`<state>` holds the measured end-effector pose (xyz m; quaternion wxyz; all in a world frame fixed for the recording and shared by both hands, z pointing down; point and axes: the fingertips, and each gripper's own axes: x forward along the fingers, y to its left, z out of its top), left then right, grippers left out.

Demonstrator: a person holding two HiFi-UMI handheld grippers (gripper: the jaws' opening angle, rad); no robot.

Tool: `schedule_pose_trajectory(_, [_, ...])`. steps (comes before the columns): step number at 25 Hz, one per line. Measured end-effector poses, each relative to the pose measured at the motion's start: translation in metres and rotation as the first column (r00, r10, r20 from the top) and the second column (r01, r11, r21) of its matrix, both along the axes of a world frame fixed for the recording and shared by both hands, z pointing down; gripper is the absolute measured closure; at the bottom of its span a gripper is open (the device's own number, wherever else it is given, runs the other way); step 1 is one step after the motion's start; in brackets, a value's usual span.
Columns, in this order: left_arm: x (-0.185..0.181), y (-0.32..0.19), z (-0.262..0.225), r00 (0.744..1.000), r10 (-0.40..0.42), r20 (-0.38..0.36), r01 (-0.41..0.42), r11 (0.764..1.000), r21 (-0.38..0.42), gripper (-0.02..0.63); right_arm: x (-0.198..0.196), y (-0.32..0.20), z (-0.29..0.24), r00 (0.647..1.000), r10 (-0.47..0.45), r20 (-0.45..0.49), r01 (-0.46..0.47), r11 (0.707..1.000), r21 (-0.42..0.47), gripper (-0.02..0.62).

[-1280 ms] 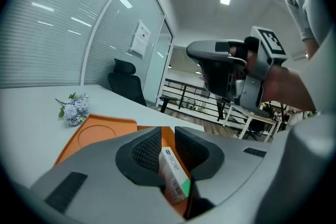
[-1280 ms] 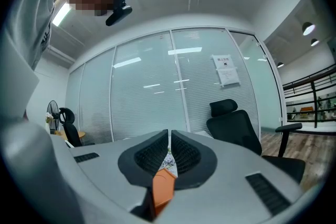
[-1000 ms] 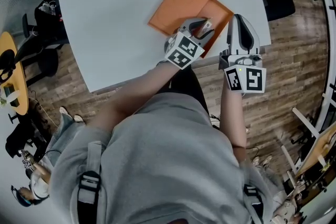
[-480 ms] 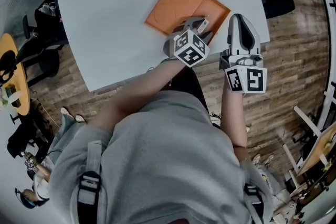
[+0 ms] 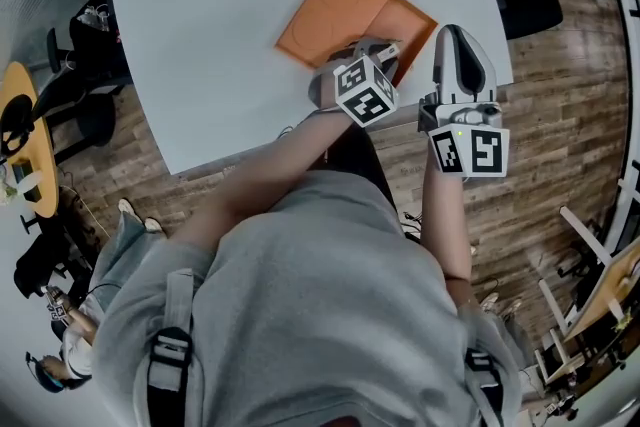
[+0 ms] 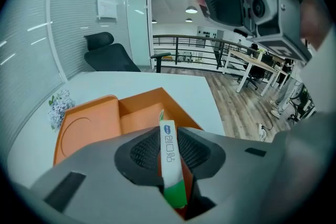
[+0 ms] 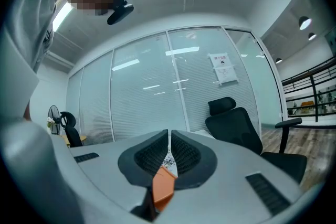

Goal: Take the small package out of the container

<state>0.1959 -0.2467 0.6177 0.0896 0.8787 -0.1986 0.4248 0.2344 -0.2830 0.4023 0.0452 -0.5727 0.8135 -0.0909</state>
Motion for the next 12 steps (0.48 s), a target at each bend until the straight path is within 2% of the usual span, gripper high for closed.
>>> schedule_pose_trajectory(3, [-0.001,-0.004,-0.007,0.997,-0.021,-0.075,0.019,0.999,-0.025,0.5,0.001,-0.003,-0.001,1.0,-0.001,0.002,0.001,1.0,0.003,0.545])
schedule_pose_trajectory(7, [-0.01,-0.02,-0.029,0.975,-0.09,-0.202,0.085,0.996,-0.037,0.502,0.003,-0.003,-0.006,1.0,0.001,0.001,-0.001,1.0,0.015,0.545])
schedule_pose_trajectory(9, [-0.021,-0.035,-0.052,0.95,-0.141,-0.278,0.141,0.99,-0.018,0.502,0.005,-0.004,-0.012,1.0,0.004,-0.001,-0.004,1.0,0.026,0.545])
schedule_pose_trajectory(12, [-0.043,-0.059,-0.102,0.892,-0.191,-0.411,0.228,0.973,0.042,0.503,0.005,-0.005,-0.024,1.0,0.006,-0.007,-0.006,0.999,0.049,0.545])
